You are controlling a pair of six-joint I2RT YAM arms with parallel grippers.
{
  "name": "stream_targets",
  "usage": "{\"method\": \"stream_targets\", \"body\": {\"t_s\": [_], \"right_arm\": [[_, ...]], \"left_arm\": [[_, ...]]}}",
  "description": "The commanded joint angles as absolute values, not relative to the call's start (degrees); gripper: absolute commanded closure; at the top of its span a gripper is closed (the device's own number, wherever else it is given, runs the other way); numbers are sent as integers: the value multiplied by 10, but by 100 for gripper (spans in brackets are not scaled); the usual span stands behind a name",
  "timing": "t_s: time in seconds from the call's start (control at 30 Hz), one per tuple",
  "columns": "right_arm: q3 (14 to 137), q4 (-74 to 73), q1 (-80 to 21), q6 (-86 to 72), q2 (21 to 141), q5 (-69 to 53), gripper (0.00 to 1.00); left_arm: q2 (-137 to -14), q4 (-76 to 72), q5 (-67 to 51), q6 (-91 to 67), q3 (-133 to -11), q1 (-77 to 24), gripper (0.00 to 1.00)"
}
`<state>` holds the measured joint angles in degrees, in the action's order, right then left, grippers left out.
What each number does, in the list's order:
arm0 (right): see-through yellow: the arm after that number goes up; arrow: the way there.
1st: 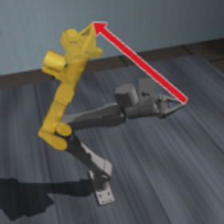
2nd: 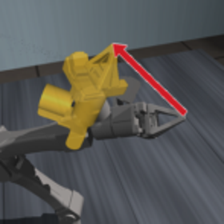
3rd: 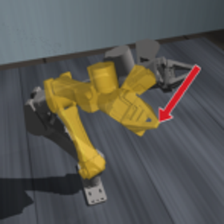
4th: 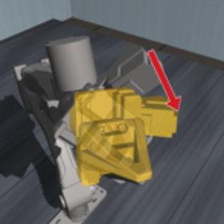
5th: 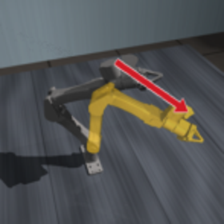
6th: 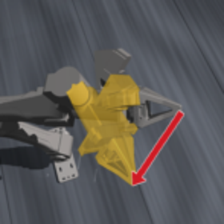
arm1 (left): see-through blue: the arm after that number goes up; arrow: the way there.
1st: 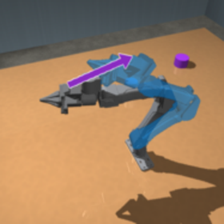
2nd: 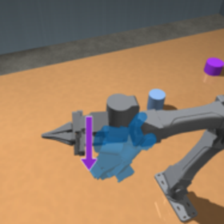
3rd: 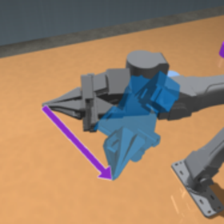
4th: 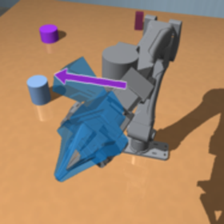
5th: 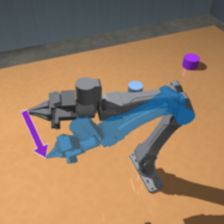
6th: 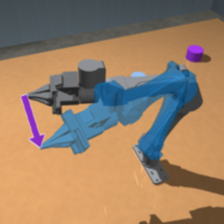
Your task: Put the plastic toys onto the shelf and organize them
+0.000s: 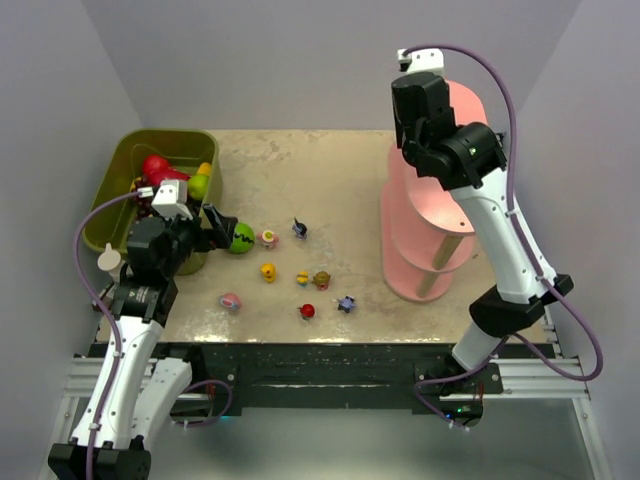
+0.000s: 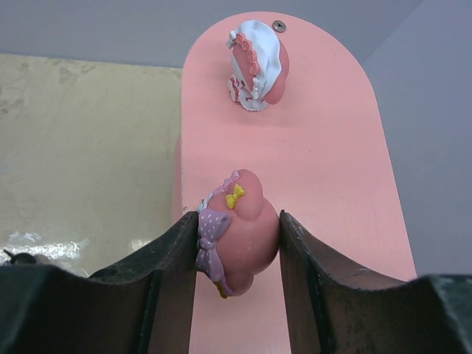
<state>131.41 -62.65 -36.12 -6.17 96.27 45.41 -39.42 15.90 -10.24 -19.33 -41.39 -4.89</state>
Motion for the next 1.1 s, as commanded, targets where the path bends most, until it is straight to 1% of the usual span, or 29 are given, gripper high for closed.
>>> {"method": "stream_targets", "body": {"t_s": [0.0,0.07,0.3,0.53,0.7,0.87,1.07], "right_arm": [[1395,-672,-333,-47,993,422,100],[1410,-694,-323,-45,1012,419,100],[1421,-700,-295,-33,1024,401,100],[1412,-702,-283,-23,1033,402,100],[1408,-700,-279,-18,1043,394,92],[1411,-692,-279,-7,1048,385,83],[1410,-681,-279,-4,1048,373,77]], "left_arm": [[-393,140,-112,-194,-413,-46,0],[-395,139,-114,-195,-413,-46,0],[-397,140,-119,-197,-411,-46,0],[-399,139,-116,-201,-411,-46,0],[-399,141,-111,-200,-412,-46,0],[-399,142,-108,-200,-412,-46,0],[-398,143,-107,-202,-413,-46,0]]}}
